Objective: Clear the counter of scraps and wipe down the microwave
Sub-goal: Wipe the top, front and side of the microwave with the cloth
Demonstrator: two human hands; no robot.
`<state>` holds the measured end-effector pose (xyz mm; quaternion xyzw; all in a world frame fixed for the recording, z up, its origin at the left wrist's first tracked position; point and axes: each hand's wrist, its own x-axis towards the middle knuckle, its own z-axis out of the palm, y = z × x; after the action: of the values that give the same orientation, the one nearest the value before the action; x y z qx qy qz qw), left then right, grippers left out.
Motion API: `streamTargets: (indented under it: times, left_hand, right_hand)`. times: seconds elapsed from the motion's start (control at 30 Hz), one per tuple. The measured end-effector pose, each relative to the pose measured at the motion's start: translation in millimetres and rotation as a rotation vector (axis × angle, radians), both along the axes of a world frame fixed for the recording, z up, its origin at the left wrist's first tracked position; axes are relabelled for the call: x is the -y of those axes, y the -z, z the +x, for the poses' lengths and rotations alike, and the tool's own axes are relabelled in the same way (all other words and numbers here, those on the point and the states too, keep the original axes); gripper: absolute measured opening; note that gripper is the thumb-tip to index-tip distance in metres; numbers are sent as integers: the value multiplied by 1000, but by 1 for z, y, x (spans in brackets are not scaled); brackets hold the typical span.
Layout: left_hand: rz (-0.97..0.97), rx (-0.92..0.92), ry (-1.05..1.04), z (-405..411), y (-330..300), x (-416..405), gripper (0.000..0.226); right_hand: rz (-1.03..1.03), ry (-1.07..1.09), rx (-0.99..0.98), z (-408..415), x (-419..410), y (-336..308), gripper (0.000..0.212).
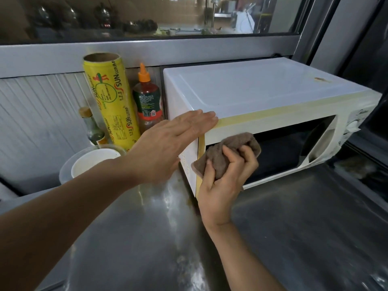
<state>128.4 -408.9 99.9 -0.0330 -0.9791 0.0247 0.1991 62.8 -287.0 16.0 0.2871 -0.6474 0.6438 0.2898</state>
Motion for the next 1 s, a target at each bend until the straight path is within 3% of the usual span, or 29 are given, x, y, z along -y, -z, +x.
streamTargets:
  times: [0.47, 0.8, 1.0]
  left_hand:
    - [61, 56, -102, -1, 0, -7, 112]
    - [65, 76, -134, -2, 4, -12, 112]
    - [124, -59, -148, -2, 6, -24, 94]
  right_hand:
    - [117, -25, -169, -12, 1, 33, 36]
    - [390, -112, 56, 2, -13, 125, 47]
    - [427, -177, 45, -10, -28, 116, 24]
